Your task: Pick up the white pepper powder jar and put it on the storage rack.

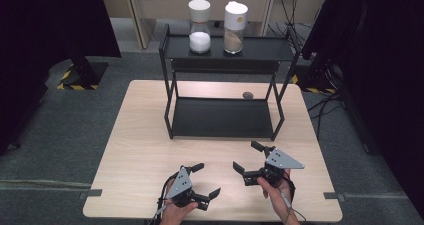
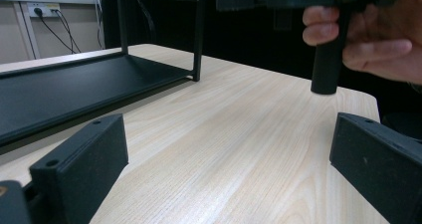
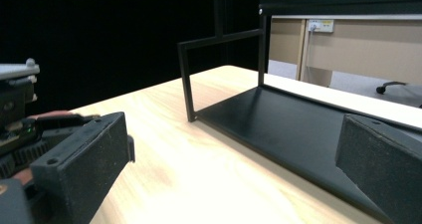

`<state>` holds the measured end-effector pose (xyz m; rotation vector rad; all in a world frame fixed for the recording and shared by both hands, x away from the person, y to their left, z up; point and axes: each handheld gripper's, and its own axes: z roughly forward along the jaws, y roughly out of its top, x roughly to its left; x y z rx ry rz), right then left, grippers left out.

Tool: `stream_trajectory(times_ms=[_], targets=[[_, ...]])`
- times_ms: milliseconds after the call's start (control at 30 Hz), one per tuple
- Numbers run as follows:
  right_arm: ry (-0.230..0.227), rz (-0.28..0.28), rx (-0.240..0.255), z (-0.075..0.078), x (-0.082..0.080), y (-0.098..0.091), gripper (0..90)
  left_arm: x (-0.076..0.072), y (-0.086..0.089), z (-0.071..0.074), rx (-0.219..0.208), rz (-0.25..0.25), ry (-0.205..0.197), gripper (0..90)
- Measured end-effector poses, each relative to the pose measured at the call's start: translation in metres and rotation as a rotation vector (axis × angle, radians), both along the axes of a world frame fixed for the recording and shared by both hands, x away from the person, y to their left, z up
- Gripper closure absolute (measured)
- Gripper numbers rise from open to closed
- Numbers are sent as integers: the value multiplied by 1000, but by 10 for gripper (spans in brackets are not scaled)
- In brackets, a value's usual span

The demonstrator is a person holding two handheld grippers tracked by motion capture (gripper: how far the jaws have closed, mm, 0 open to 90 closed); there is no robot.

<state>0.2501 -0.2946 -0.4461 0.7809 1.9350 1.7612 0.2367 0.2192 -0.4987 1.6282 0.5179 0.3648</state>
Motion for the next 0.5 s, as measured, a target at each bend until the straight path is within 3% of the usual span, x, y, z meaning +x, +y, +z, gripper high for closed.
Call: stream_trajectory(times_ms=[500], targets=[[24,24,-5,-27,-5,-3,11,0,1,0,2,3,-6,12]])
